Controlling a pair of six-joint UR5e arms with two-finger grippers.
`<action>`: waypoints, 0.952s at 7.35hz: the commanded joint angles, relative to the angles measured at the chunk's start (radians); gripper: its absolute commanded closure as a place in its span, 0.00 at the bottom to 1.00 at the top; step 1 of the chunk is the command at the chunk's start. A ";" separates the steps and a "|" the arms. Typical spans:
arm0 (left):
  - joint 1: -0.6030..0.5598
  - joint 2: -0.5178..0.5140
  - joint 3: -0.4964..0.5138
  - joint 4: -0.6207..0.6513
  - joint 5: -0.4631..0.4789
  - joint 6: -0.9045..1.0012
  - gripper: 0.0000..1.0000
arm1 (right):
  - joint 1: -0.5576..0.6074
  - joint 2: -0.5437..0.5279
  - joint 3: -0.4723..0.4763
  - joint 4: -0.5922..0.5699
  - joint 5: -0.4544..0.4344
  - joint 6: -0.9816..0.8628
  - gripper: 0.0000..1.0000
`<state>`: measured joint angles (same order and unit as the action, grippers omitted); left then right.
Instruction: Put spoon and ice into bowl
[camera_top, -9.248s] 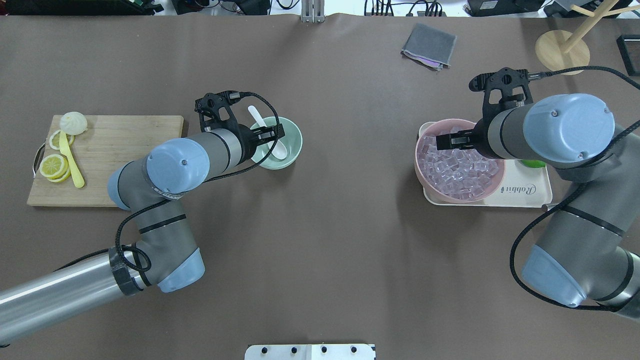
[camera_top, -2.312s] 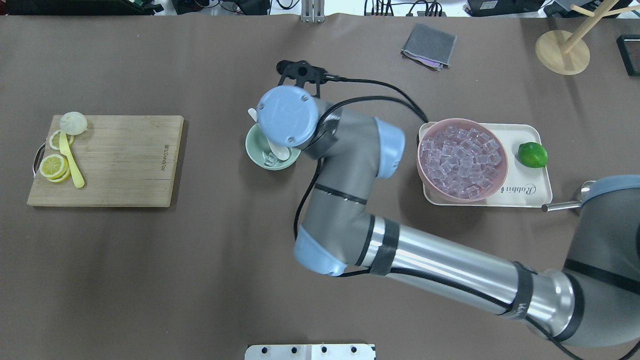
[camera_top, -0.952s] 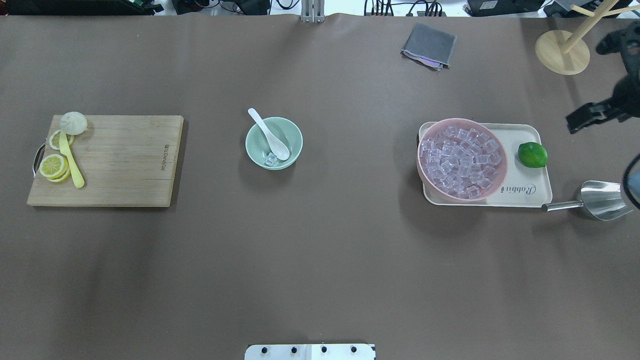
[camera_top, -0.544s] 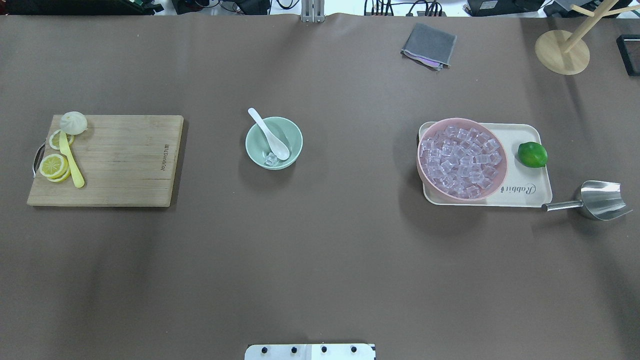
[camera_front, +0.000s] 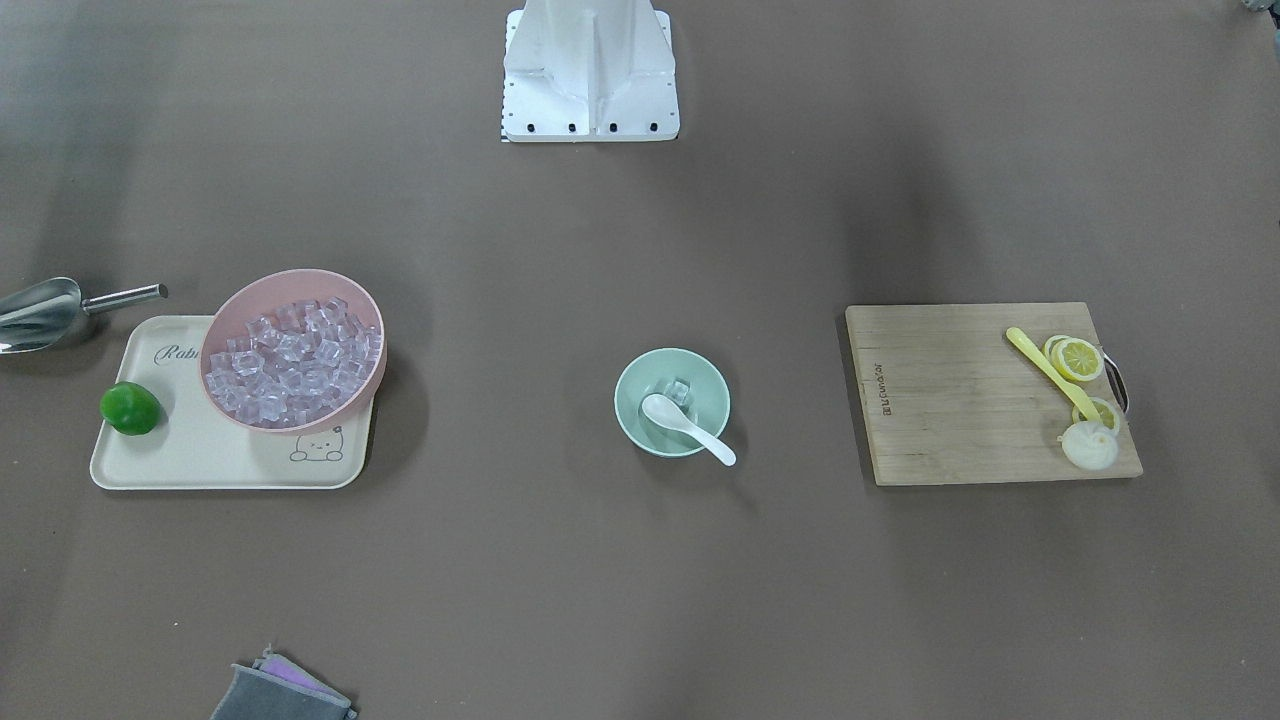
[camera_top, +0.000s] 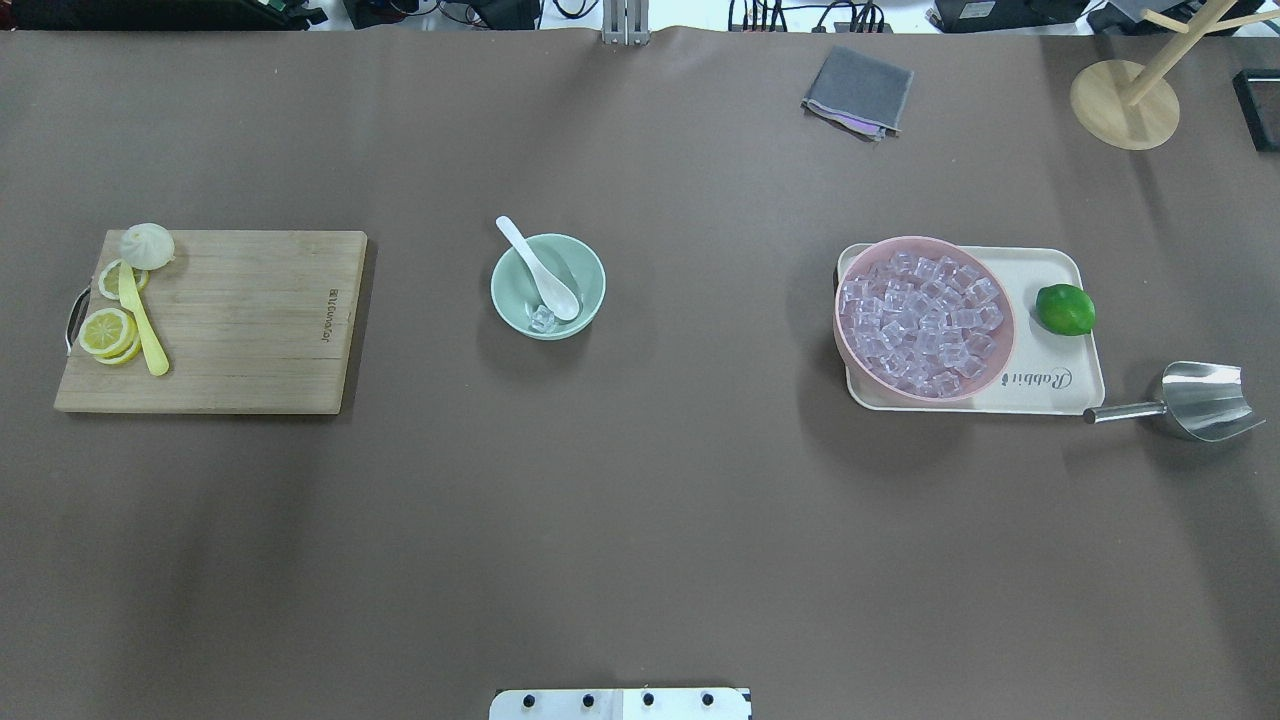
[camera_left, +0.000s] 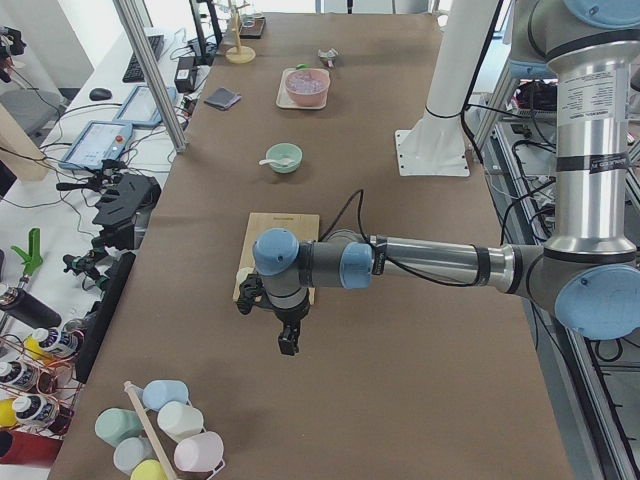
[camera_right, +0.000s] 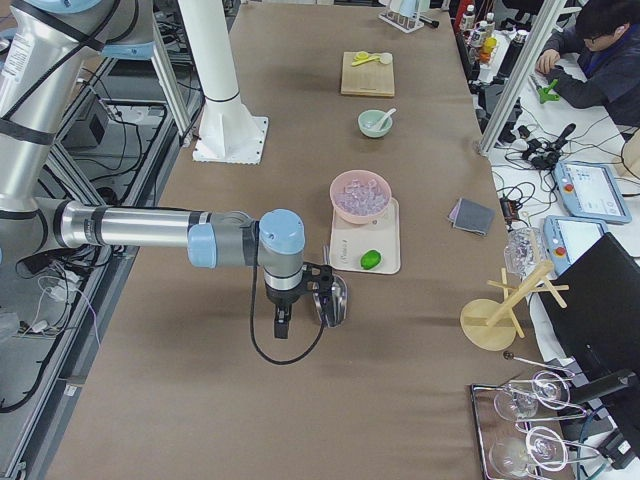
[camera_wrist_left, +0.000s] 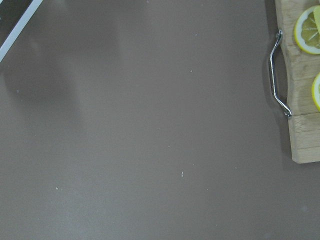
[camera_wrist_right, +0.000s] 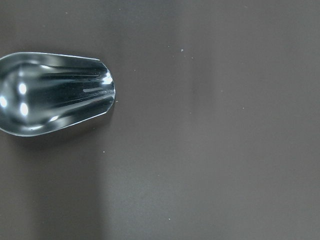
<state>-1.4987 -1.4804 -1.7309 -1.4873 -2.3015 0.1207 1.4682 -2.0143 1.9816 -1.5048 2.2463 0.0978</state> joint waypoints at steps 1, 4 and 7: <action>0.000 0.000 -0.009 -0.001 0.000 -0.001 0.00 | 0.014 -0.007 -0.001 0.005 0.041 -0.003 0.00; 0.000 0.012 -0.022 -0.001 0.000 -0.001 0.00 | 0.014 0.000 -0.003 0.005 0.084 -0.003 0.00; 0.000 0.011 -0.022 -0.001 0.000 -0.001 0.00 | 0.012 0.003 -0.003 0.005 0.090 -0.003 0.00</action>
<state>-1.4987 -1.4690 -1.7525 -1.4879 -2.3010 0.1196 1.4811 -2.0127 1.9789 -1.4996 2.3345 0.0951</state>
